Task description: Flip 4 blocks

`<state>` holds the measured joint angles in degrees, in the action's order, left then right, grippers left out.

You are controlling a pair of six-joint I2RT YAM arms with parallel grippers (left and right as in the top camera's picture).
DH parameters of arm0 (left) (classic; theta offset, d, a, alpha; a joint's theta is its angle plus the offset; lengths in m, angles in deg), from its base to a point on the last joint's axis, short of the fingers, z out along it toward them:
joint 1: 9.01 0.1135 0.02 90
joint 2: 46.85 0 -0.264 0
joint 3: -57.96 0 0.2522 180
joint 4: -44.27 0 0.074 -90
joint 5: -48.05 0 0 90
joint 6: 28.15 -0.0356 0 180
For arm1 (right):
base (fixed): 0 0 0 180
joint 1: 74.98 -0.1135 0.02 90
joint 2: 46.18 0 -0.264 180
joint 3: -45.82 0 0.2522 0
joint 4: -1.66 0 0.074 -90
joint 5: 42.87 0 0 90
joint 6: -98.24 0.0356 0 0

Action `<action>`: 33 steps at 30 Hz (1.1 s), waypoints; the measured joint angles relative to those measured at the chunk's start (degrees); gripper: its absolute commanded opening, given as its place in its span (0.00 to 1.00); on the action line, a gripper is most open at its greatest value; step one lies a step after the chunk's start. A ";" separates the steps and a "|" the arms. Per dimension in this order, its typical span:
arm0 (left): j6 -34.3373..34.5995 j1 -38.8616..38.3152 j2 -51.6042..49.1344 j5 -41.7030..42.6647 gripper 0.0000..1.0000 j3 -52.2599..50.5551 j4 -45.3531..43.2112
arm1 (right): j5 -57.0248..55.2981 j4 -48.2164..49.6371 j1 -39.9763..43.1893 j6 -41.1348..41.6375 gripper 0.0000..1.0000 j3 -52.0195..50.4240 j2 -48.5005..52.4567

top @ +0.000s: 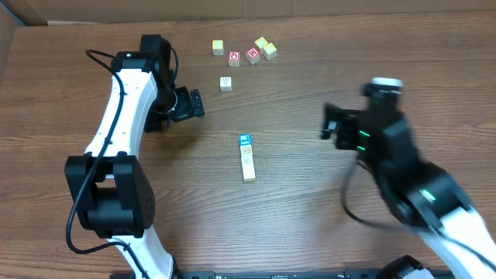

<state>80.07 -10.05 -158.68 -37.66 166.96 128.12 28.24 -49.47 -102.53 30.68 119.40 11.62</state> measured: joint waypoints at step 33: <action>-0.02 0.00 0.00 0.02 1.00 -0.04 0.00 | 1.05 21.59 14.38 0.00 1.00 -27.58 -57.00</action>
<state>80.04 -10.05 -158.68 -37.63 166.92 128.12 29.29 -27.87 -88.15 30.68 91.81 -45.39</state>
